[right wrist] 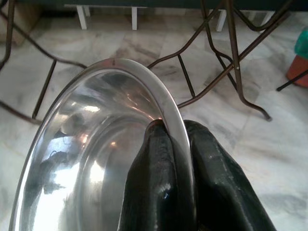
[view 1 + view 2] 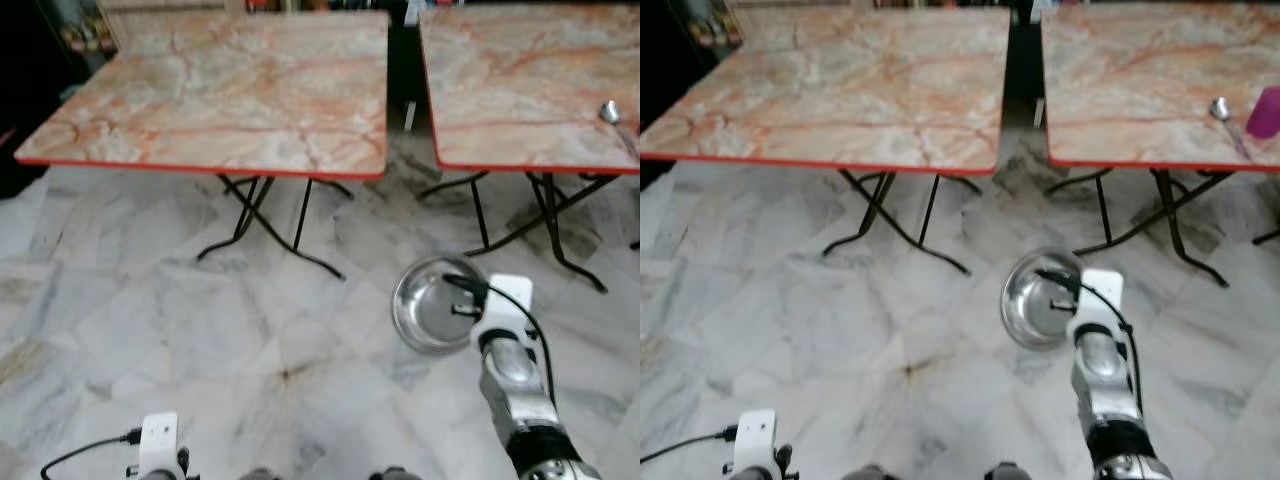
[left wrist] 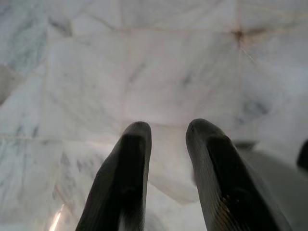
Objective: Setting the table
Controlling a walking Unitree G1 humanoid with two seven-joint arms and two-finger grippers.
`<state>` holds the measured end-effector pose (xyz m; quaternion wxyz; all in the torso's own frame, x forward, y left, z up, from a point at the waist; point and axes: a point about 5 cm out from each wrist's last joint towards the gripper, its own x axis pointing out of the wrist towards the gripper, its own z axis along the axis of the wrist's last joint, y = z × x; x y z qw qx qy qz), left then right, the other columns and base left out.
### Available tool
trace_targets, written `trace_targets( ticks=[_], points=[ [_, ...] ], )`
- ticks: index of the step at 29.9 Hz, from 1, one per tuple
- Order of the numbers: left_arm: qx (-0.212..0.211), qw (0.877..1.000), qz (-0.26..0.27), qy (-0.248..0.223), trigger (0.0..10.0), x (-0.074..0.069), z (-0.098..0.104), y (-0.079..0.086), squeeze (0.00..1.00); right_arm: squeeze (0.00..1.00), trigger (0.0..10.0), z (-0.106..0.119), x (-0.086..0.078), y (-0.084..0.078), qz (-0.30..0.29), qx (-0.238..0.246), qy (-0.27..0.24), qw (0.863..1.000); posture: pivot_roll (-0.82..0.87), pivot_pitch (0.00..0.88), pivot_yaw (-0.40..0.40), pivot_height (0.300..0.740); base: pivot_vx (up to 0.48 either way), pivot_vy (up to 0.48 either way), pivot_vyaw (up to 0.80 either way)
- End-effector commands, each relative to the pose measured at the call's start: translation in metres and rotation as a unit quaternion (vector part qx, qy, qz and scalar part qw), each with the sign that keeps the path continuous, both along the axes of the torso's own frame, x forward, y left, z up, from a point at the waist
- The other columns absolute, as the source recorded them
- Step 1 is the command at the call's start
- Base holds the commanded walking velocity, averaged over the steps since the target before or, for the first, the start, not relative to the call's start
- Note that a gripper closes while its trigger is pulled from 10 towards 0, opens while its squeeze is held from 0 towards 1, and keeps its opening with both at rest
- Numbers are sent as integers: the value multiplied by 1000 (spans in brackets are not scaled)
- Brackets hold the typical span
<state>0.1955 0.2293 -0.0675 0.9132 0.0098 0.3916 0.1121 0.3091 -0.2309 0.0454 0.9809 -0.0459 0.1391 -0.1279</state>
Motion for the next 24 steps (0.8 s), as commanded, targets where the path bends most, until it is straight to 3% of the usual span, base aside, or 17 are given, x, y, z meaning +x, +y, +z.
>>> trace_targets(
  ticks=[1,7,11,17,24],
  points=[
    [6,1000,5,18,10000,-12,-4,7,0,0,10000,-16,-5,14,26,13,23,999,-52,187,36,740,0,480,0],
    [5,1000,3,20,10000,-12,-5,6,0,0,10000,-48,-30,12,18,20,87,996,-52,184,37,740,0,480,0],
    [5,1000,3,20,10000,-12,-5,6,0,0,10000,-50,-31,11,18,21,89,996,-52,184,37,740,0,480,0],
    [5,1000,-5,21,10000,-14,-6,5,0,0,10000,-74,-55,17,9,39,132,990,-51,161,42,740,0,480,0],
    [4,1000,-9,13,10000,-12,-5,3,0,0,10000,-89,-73,16,-2,44,176,983,-42,151,36,740,0,0,0]
  ],
)
